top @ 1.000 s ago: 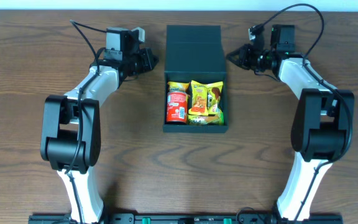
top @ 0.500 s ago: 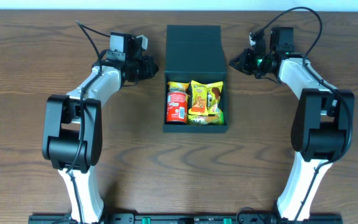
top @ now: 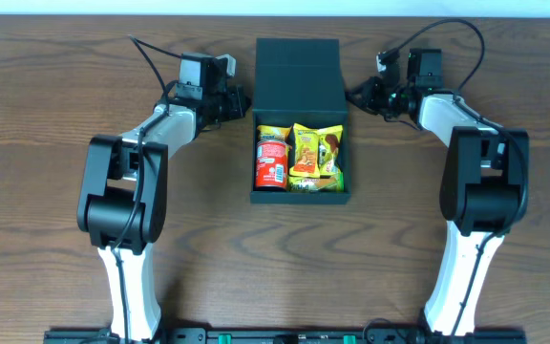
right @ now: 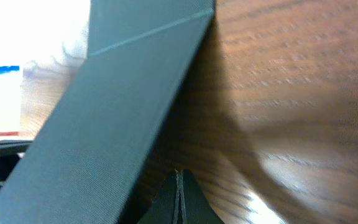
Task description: Pack container
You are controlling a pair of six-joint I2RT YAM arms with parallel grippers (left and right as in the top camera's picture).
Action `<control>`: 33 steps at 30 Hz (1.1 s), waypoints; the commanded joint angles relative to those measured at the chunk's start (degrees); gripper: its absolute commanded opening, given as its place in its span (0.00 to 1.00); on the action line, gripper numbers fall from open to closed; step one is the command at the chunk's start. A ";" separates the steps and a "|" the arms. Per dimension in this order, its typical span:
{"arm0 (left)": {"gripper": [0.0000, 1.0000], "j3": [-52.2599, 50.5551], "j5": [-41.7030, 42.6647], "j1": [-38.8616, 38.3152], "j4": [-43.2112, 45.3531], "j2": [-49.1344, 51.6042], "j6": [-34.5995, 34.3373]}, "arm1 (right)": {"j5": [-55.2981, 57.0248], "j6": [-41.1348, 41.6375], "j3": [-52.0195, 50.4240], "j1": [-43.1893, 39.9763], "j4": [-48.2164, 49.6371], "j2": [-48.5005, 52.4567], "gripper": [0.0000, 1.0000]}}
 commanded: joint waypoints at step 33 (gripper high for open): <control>0.06 1.95 4.87 -0.92 18.05 2.69 -6.27 | -19.23 7.98 4.02 0.26 17.53 3.02 0.01</control>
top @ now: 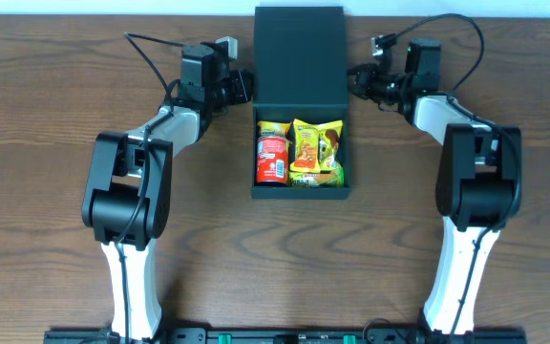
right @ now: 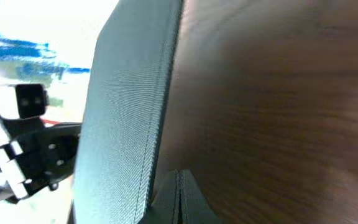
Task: Pack container
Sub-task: 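Fold the lid forward over the box with both grippers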
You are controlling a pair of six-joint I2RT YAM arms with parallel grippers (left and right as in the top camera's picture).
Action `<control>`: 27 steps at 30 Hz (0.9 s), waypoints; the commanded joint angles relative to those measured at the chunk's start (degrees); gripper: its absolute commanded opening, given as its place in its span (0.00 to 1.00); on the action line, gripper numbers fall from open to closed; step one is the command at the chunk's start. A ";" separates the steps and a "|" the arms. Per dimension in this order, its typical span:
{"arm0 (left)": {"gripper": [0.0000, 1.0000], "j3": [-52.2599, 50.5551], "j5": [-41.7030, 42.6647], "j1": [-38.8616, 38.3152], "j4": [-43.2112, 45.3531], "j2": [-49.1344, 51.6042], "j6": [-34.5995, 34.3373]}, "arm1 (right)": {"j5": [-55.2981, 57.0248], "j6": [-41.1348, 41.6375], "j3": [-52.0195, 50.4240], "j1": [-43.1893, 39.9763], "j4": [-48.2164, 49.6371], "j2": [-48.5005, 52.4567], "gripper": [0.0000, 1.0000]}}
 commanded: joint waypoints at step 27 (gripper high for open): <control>0.06 15.63 13.70 -0.20 2.16 0.81 1.57 | -20.35 6.75 13.25 -2.78 0.04 0.46 0.01</control>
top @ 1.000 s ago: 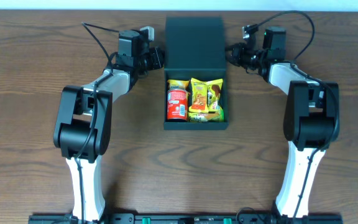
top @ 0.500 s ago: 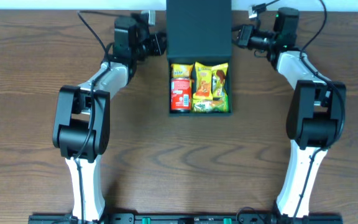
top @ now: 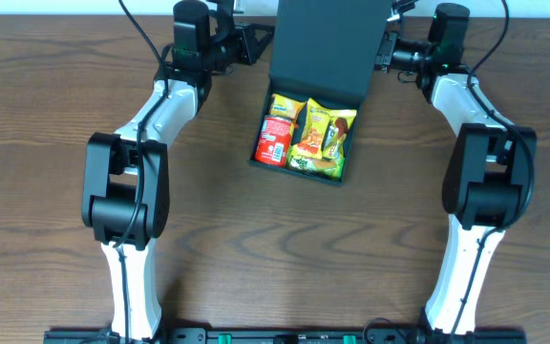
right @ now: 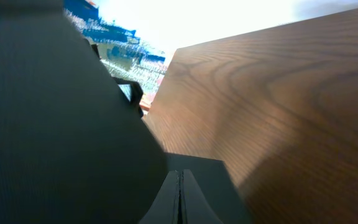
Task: Pack container
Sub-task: 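Fold the lid forward over the box with both grippers, then move both grippers down to the box's left and right sides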
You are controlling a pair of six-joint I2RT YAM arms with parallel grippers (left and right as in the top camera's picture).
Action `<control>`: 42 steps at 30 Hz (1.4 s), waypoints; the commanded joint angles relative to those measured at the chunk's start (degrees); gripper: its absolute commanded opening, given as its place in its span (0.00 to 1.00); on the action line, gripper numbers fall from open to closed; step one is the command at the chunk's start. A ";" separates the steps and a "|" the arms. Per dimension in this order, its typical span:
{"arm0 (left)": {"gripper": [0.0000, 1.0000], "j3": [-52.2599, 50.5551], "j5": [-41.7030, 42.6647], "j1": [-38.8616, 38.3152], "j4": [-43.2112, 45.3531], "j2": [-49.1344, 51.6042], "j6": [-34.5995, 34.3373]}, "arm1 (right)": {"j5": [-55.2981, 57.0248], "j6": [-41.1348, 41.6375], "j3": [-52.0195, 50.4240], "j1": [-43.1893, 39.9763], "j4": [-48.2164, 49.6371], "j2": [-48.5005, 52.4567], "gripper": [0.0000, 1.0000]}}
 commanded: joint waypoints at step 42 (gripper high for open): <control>0.06 1.27 -36.92 -2.40 -43.63 -3.43 31.47 | 70.51 -44.92 1.11 -0.11 -32.74 -8.94 0.02</control>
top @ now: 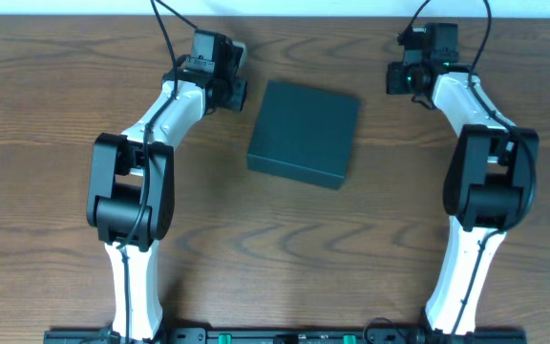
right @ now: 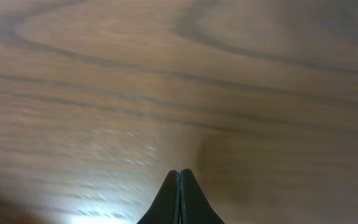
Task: Pack container
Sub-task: 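Move both grippers down to the box's left and right sides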
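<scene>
The dark green box (top: 304, 134) lies with its lid down at the middle of the table, turned slightly clockwise. The snack packs inside it are hidden. My left gripper (top: 238, 93) hovers just off the box's upper left corner, apart from it, and its fingers look pressed together with nothing in them. My right gripper (top: 392, 78) is to the right of the box's upper right corner, a short gap away. In the right wrist view the right gripper (right: 179, 172) is shut and empty over bare wood.
The wooden table (top: 65, 143) runs out at its far edge just behind both grippers. Cables loop up from each wrist at the back.
The lid, which stood up over the open box, is now down and the snacks are covered. Both grippers have come away from the lid's sides and sit lower, beside the box.
The box lay open with snacks showing and the lid flat behind it, a shut gripper at each side of the lid. Then the lid stood more raised, then upright with the box skewed. Now the box is closed and both grippers are clear of it.
</scene>
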You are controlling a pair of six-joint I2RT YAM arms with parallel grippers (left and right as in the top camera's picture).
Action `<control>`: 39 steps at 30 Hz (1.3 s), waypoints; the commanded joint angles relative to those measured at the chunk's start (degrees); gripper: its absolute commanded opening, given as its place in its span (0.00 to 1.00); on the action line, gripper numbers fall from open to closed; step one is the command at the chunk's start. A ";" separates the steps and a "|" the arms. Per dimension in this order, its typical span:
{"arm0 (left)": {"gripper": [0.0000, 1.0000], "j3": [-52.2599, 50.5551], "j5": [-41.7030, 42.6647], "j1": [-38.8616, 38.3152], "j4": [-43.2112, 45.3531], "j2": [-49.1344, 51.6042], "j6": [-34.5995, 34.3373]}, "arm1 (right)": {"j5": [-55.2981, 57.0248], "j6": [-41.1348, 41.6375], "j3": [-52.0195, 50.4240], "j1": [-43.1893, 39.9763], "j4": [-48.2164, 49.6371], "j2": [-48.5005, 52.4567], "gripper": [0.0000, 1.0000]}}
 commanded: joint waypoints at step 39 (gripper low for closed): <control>0.06 -21.22 -9.88 -0.39 -30.49 -70.64 4.61 | -2.03 9.57 -55.78 -0.07 -16.11 -91.82 0.02</control>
